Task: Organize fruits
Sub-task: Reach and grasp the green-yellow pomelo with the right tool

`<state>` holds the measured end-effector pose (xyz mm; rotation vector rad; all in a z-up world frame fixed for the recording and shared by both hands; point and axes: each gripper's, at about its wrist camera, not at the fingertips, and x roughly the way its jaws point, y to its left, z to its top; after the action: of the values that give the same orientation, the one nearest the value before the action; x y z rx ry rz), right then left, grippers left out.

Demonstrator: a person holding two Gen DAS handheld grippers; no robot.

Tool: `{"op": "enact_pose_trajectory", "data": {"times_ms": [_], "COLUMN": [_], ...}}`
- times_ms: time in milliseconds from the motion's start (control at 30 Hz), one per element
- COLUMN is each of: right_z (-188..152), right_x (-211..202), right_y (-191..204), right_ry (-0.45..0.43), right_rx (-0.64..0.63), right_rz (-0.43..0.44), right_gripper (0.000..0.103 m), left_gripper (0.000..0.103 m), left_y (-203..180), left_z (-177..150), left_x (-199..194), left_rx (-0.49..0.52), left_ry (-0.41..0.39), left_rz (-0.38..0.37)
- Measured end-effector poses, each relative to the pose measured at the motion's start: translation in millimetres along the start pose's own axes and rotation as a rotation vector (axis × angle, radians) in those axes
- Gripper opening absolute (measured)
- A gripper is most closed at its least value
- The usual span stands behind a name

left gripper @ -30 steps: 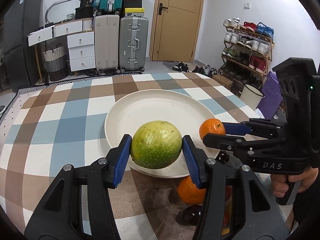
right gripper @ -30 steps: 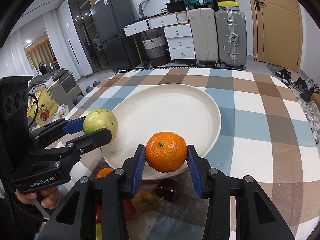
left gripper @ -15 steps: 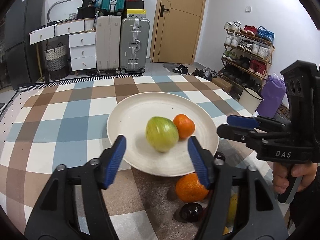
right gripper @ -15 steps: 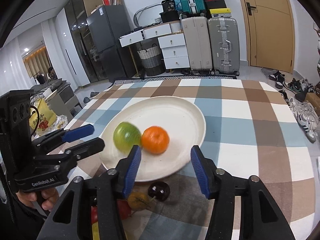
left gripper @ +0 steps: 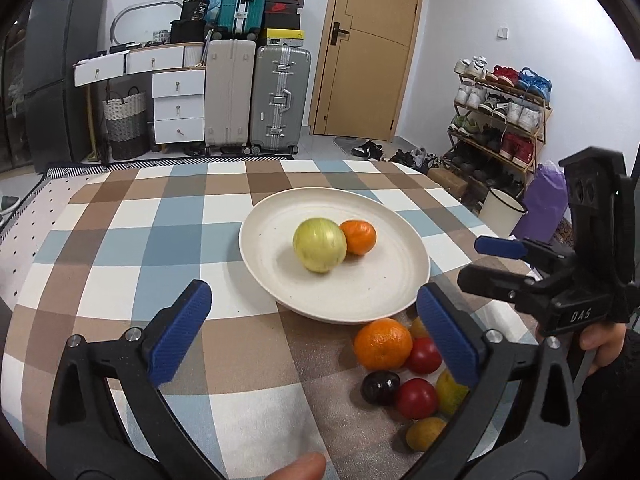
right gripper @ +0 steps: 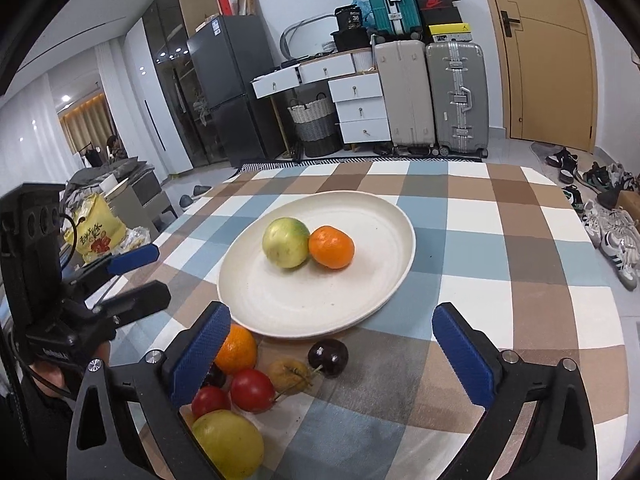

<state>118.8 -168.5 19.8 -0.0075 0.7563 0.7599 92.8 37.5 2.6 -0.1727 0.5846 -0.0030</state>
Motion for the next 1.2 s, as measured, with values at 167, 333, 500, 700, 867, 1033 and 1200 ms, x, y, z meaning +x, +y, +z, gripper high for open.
{"op": "enact_pose_trajectory", "data": {"times_ms": [167,333,500,700,867,1033,1200], "right_z": [-7,-14,-19,-29,-41,-51,-58], "right_x": [-2,-7,-18,-33,-39,-46,-51], "right_y": [2,3,8,16,24,29,34], "right_ry": [0.014,0.027,0.034,0.052,0.071,0.078,0.09], "right_rx": [-0.009,0.004,0.001,-0.001,-0.021,-0.02,-0.021], "right_rz": [-0.005,-0.008,-0.027,-0.037,-0.049,-0.047,-0.053], "right_gripper": [0.103,0.103,0.103,0.103,0.103,0.103,0.103], "left_gripper": [0.102,0.102,0.102,0.102,0.102,0.102,0.102], "left_y": [-1,-2,-11,-18,-17,-21,-30], "left_z": [-9,-20,-27,-37,-46,-54,-64], "left_x": [-9,-19,-28,-38,-43,-52,-58], "left_rx": [0.005,0.0,0.015,0.029,0.009,0.012,0.039], "left_ry": [0.015,0.028,0.031,0.033,0.057,0.059,0.072], "left_rz": [0.011,0.012,-0.005,-0.016,-0.016,0.001,0.028]}}
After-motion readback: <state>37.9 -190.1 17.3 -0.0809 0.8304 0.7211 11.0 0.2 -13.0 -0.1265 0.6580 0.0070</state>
